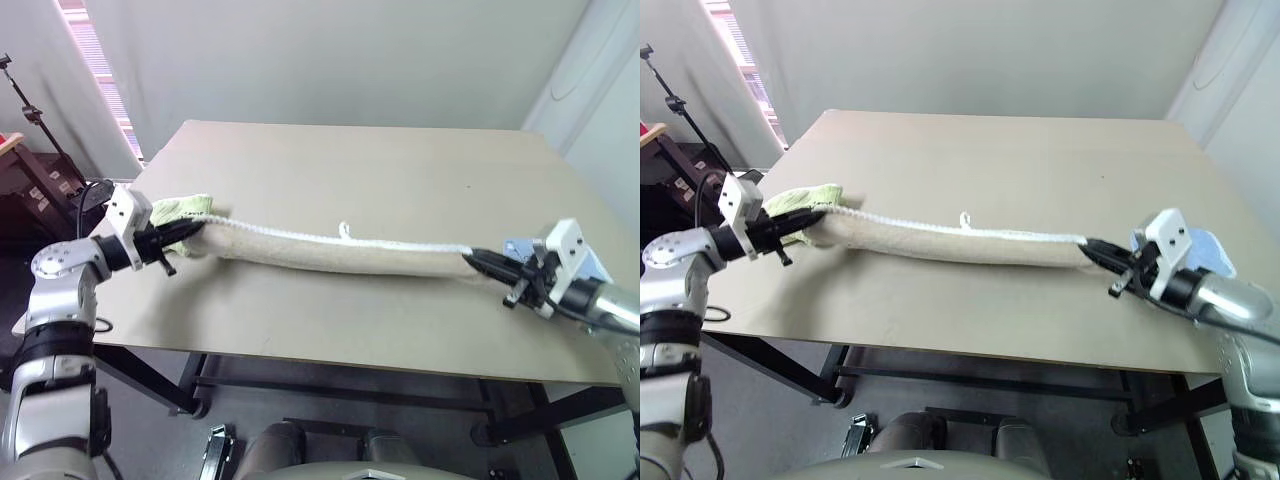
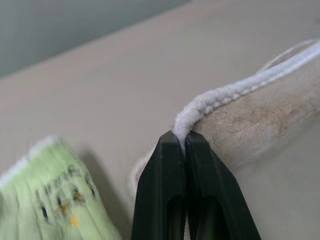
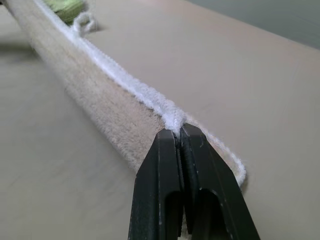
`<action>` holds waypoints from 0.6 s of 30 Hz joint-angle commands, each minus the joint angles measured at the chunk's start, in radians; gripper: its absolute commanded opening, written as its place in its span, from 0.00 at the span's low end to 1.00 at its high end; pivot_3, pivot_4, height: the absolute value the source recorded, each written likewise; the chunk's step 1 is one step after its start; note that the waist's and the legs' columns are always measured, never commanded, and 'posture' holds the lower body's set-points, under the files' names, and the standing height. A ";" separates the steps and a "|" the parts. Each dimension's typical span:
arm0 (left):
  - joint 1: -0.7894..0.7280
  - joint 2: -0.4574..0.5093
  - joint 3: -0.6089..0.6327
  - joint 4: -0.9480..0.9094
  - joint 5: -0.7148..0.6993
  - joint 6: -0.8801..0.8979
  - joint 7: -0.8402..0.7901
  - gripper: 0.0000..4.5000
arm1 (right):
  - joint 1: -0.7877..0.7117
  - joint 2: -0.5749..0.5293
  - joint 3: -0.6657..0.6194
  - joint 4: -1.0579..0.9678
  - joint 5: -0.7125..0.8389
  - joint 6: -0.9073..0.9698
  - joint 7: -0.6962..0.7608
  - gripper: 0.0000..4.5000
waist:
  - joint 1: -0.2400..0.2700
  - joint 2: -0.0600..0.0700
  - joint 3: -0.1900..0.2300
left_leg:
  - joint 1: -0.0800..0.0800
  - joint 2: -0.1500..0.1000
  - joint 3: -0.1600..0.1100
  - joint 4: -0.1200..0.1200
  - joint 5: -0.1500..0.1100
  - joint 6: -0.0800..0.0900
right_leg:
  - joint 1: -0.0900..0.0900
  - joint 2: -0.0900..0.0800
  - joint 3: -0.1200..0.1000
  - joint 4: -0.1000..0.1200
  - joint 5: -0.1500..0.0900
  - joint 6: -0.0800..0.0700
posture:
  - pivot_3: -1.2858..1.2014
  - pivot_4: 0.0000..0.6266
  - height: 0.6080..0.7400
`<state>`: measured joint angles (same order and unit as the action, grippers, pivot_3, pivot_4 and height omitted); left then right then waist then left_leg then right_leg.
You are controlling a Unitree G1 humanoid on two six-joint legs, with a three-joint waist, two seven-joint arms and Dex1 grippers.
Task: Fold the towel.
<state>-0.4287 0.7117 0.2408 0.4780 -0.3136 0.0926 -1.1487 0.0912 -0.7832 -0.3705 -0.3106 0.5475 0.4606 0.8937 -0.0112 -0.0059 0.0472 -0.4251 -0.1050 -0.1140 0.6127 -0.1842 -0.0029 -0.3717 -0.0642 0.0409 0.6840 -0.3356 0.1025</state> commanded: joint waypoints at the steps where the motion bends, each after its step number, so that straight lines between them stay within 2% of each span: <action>1: 0.098 0.047 0.046 -0.172 -0.055 0.073 0.008 0.00 | 0.082 -0.012 -0.058 -0.083 0.007 -0.035 0.033 0.00 | -0.001 0.000 0.000 | 0.000 0.000 0.000 0.000 0.000 0.000 | 0.000 0.000 0.000 0.000 -0.001 -0.001 | 0.52 0.00 1.00; 6: 0.295 0.082 0.063 -0.302 -0.084 0.115 -0.013 0.00 | 0.190 -0.020 -0.106 -0.146 0.040 -0.036 0.068 0.00 | -0.002 0.003 -0.001 | 0.001 0.001 0.002 0.000 0.000 0.000 | 0.002 0.000 0.001 -0.002 -0.002 -0.003 | 0.52 0.00 1.00; 11: 0.379 0.125 0.081 -0.373 -0.126 0.158 -0.040 0.00 | 0.279 -0.038 -0.129 -0.237 0.082 0.016 0.095 0.00 | 0.004 0.003 0.000 | 0.000 0.005 0.004 0.000 -0.001 -0.001 | 0.002 0.000 0.000 -0.003 -0.003 -0.005 | 0.52 0.00 1.00; 14: 0.363 0.129 0.070 -0.348 -0.120 0.147 -0.038 0.00 | 0.268 -0.033 -0.076 -0.235 0.069 0.030 0.071 0.00 | 0.002 0.003 0.000 | 0.000 0.007 0.006 -0.001 -0.001 -0.001 | 0.003 0.000 0.000 -0.004 -0.003 -0.006 | 0.52 0.00 1.00; 18: 0.291 0.092 0.050 -0.294 -0.116 0.146 0.000 0.00 | 0.159 0.000 -0.006 -0.154 0.039 0.031 0.009 0.00 | -0.001 0.005 0.000 | 0.000 0.009 0.008 -0.001 -0.001 -0.001 | 0.003 0.000 -0.001 -0.007 -0.003 -0.006 | 0.52 0.00 1.00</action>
<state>-0.1089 0.8038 0.2872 0.1745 -0.4240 0.2494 -1.1637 0.2866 -0.7934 -0.3836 -0.4813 0.5918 0.4940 0.9295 -0.0125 -0.0011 0.0473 -0.4247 -0.0956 -0.1054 0.6118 -0.1848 -0.0035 -0.3686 -0.0644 0.0396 0.6757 -0.3388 0.0967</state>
